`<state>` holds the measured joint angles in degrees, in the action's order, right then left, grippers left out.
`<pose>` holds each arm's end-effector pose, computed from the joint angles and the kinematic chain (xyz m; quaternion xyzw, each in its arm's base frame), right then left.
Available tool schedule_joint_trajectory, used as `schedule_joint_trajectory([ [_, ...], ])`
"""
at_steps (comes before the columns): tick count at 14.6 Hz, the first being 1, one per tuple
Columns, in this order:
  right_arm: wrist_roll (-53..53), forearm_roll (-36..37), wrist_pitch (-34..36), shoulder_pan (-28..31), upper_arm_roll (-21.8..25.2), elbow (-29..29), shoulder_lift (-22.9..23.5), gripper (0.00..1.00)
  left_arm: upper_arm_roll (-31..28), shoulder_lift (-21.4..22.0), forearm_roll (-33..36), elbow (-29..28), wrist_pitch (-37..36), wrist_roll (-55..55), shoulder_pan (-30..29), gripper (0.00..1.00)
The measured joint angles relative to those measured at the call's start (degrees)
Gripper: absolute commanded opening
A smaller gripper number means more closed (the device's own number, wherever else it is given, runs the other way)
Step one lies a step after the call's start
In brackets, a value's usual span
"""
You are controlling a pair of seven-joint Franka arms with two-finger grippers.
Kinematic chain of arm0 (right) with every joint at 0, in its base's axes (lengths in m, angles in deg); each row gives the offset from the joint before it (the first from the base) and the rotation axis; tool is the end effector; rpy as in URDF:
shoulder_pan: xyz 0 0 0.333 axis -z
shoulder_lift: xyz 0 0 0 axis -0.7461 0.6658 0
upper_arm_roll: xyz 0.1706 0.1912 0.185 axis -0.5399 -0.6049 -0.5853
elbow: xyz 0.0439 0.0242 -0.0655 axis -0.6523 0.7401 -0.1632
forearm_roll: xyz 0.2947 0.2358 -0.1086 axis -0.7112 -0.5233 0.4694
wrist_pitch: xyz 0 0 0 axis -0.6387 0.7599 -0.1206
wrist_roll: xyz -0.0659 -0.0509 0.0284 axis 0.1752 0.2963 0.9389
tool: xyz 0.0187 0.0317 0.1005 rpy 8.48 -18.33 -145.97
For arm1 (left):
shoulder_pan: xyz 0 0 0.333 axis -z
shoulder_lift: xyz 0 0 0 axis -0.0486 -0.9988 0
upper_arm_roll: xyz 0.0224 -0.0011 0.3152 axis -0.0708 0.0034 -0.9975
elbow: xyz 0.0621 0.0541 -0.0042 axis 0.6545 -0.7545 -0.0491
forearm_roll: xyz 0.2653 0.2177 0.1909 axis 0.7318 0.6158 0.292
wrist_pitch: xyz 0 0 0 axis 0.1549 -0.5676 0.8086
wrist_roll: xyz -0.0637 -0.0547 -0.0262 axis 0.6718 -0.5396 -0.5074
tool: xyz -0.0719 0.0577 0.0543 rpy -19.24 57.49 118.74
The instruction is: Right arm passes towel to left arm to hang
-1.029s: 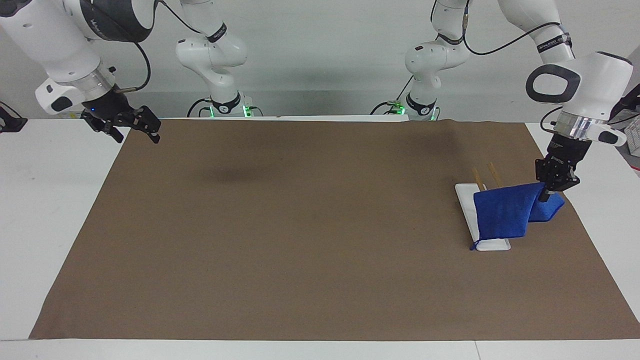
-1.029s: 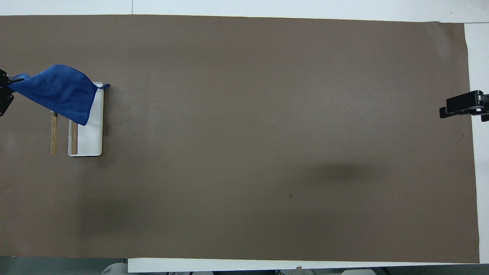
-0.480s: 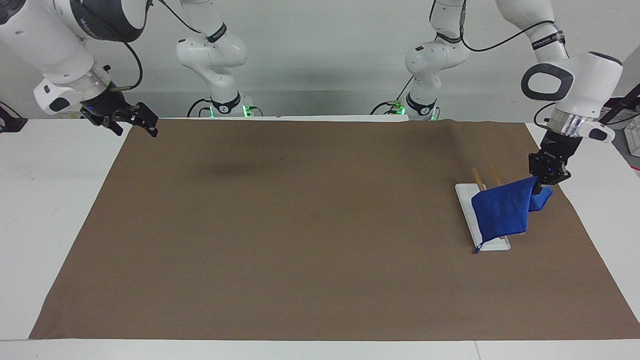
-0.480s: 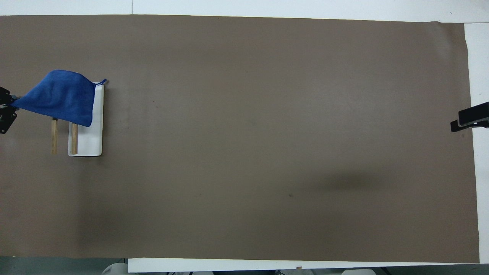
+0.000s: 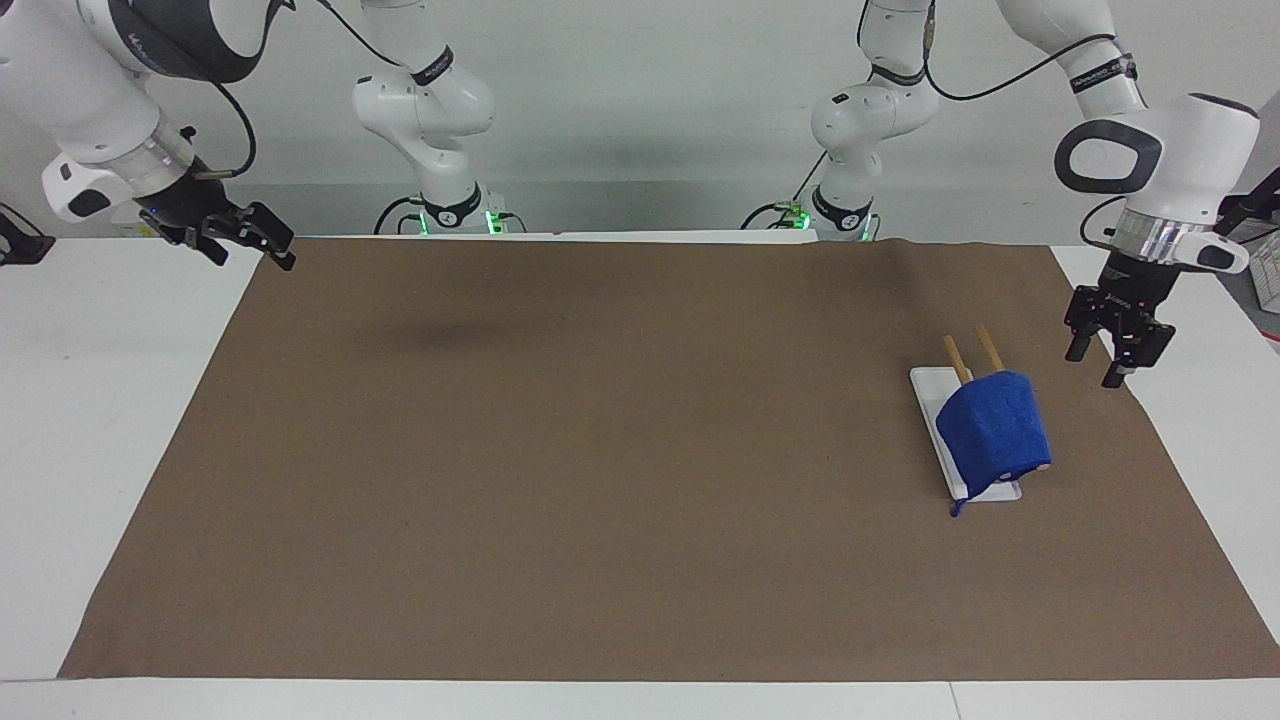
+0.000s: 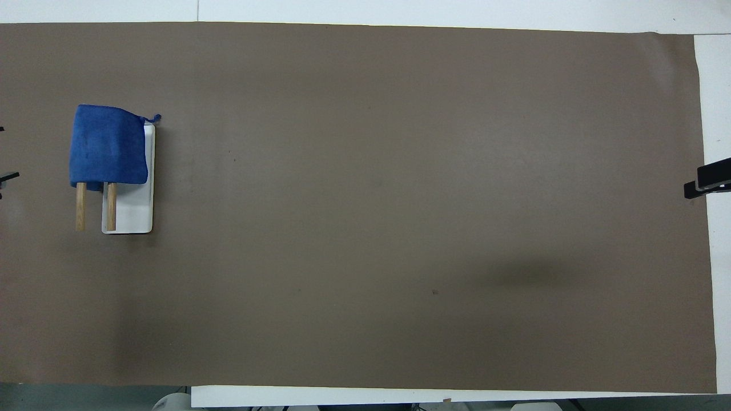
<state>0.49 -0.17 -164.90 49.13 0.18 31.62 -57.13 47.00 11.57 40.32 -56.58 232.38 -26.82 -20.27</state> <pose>0.5122 -0.1117 0.5918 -0.9927 0.0829 0.0766 0.0420 0.5227 0.1343 0.4796 0.7280 0.6416 0.1465 0.1922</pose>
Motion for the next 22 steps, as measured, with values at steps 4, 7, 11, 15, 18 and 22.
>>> schedule_joint_trajectory([
  [4, 0.0, 0.0, 0.0, 0.0, 0.0, 0.0, 0.0, 1.0, 0.0, -3.4, 11.5, 11.0, -9.8, 0.0, -1.2, 1.0],
  [7, 0.0, 0.0, 0.0, 0.0, 0.0, 0.0, 0.0, 1.0, 0.8, -6.8, 19.0, 21.7, -23.4, -4.5, 0.3, 1.0],
  [11, 0.0, 0.0, 0.0, 0.0, 0.0, 0.0, 0.0, 1.0, 1.5, -6.9, 20.0, 30.7, -40.8, -20.9, 5.0, 1.0],
  [15, 0.0, 0.0, 0.0, 0.1, 0.1, 0.0, 0.0, 1.0, 2.0, -5.5, 20.1, 36.6, -59.7, -45.6, 8.2, 1.0],
  [18, 0.0, 0.0, 0.0, 0.2, 0.1, 0.0, 0.0, 1.0, 2.4, -3.0, 20.0, 36.7, -65.1, -50.0, 12.2, 1.0],
  [22, 0.0, 0.0, 0.0, 0.1, 0.0, 0.0, 0.0, 1.0, 2.6, -3.2, 19.1, 36.7, -65.0, -50.4, 15.1, 1.0],
])
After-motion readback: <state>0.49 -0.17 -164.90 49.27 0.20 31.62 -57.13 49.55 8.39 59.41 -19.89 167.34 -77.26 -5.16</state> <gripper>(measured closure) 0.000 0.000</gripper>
